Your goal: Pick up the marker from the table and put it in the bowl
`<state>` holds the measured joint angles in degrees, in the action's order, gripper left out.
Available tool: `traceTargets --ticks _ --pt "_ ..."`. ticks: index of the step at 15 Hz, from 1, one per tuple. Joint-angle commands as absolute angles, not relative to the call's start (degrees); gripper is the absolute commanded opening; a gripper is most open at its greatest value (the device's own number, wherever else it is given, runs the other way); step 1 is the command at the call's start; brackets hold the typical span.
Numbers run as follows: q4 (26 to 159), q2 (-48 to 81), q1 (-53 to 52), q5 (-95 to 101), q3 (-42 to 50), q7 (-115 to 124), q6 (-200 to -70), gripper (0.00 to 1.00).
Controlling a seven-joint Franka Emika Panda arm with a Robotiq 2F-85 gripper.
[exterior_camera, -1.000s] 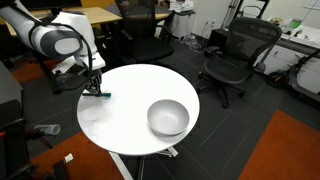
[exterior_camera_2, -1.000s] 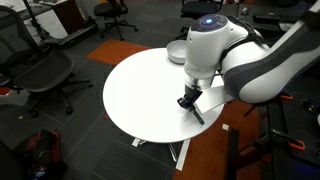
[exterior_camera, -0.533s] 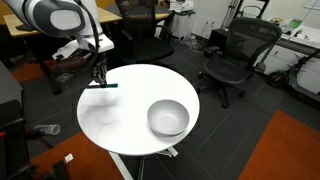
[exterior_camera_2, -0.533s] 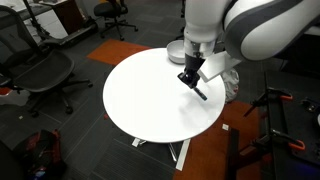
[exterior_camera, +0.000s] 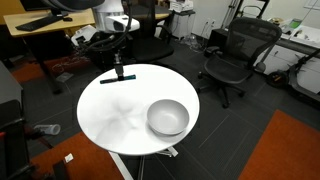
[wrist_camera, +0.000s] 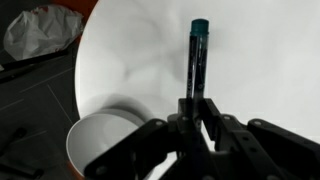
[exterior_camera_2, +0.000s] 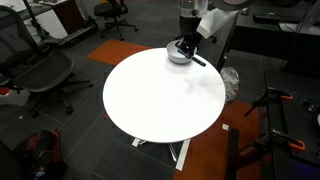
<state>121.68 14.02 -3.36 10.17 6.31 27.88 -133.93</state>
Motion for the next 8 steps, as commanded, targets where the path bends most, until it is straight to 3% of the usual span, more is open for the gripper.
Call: traceTargets --ticks 1,8 --pt "112.83 18.78 -1.19 11.29 7.05 22.39 -129.58 0.05" --pt "100.19 27.9 1.53 11.64 10.35 20.13 -128.27 0.05"
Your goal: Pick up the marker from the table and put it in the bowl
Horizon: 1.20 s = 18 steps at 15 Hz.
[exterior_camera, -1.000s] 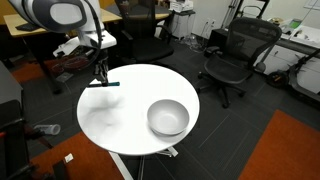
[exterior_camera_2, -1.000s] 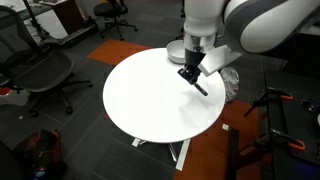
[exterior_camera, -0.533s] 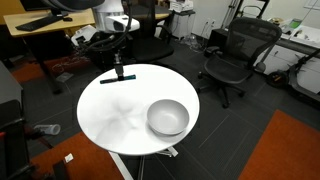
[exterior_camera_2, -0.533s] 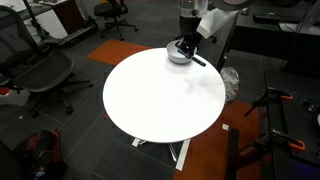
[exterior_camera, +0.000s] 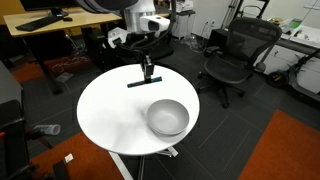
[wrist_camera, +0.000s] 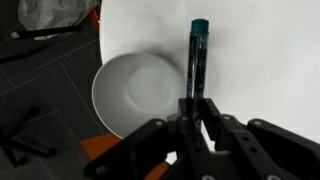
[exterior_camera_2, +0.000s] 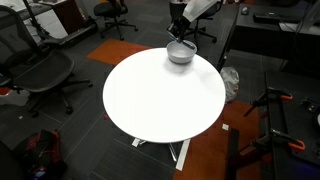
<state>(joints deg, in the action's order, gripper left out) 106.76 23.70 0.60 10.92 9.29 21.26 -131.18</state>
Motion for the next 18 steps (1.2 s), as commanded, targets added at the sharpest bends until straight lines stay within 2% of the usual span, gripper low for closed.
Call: traceTargets --ticks 1,14,16,18 --pt "98.63 29.02 1.98 11.32 10.78 20.05 -128.06 0.05" --pt "89.82 34.88 7.29 9.75 13.21 19.57 -124.91 0.05" --pt "90.15 34.72 7.73 9.35 12.98 19.11 -125.15 0.44" --pt "90.37 34.66 7.91 9.21 12.98 19.0 -125.43 0.58"
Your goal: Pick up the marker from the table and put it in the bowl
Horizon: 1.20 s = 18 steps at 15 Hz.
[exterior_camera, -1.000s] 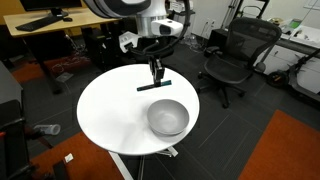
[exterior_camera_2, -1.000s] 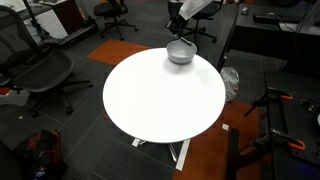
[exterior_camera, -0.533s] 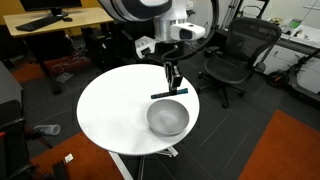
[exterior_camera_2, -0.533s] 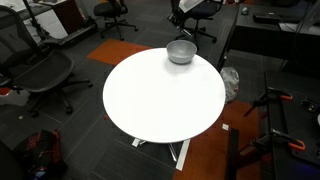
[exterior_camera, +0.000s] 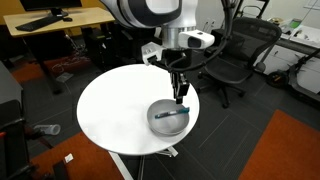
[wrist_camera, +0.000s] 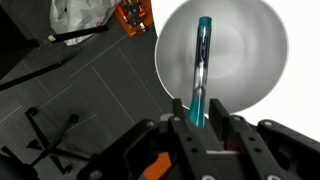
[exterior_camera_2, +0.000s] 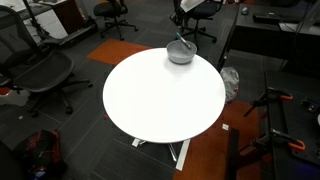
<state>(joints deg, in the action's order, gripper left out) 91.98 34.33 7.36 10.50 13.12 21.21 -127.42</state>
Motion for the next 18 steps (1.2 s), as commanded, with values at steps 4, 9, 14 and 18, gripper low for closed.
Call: traceTargets --ticks 4,9,14,18 --pt "91.56 32.91 8.16 9.05 12.79 17.52 -125.59 0.89" --pt "94.81 27.05 8.3 9.42 12.01 10.93 -123.18 1.0" --pt "98.47 18.49 9.68 7.87 9.83 -2.69 -114.11 1.0" --pt "101.26 12.52 10.05 7.82 9.49 -10.62 -106.38 1.0"
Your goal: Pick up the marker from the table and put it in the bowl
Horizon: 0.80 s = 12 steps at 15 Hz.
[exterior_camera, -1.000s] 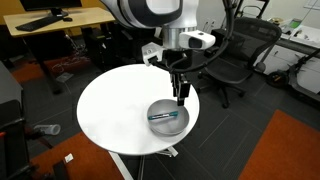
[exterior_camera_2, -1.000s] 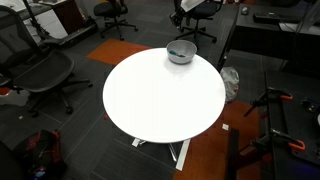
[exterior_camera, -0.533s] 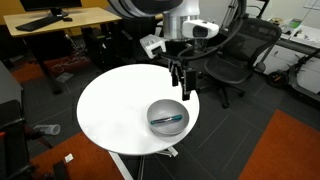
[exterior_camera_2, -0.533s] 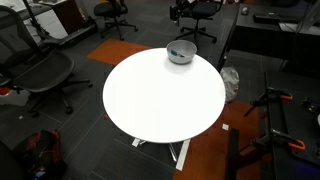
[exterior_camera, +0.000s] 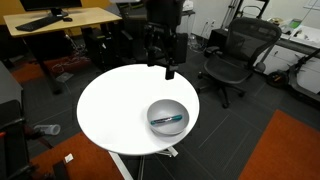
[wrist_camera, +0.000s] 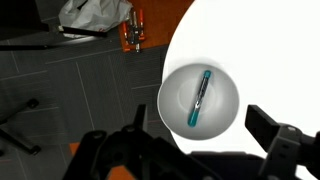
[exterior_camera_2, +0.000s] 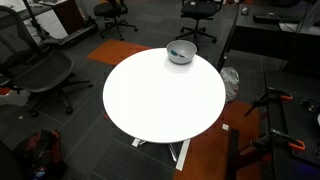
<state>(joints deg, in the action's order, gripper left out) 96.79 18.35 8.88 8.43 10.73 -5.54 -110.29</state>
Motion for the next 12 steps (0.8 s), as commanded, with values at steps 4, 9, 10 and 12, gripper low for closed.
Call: traceTargets --ticks 4,9,10,12 --pt "105.07 7.67 10.23 7.79 9.71 -15.32 -103.35 1.0" --pt "105.38 7.74 9.94 8.47 10.08 -15.52 -104.09 1.0" --pt "105.37 7.76 9.94 8.47 10.08 -15.52 -104.11 1.0" --pt "105.32 8.13 9.96 8.48 10.06 -15.51 -104.14 1.0"
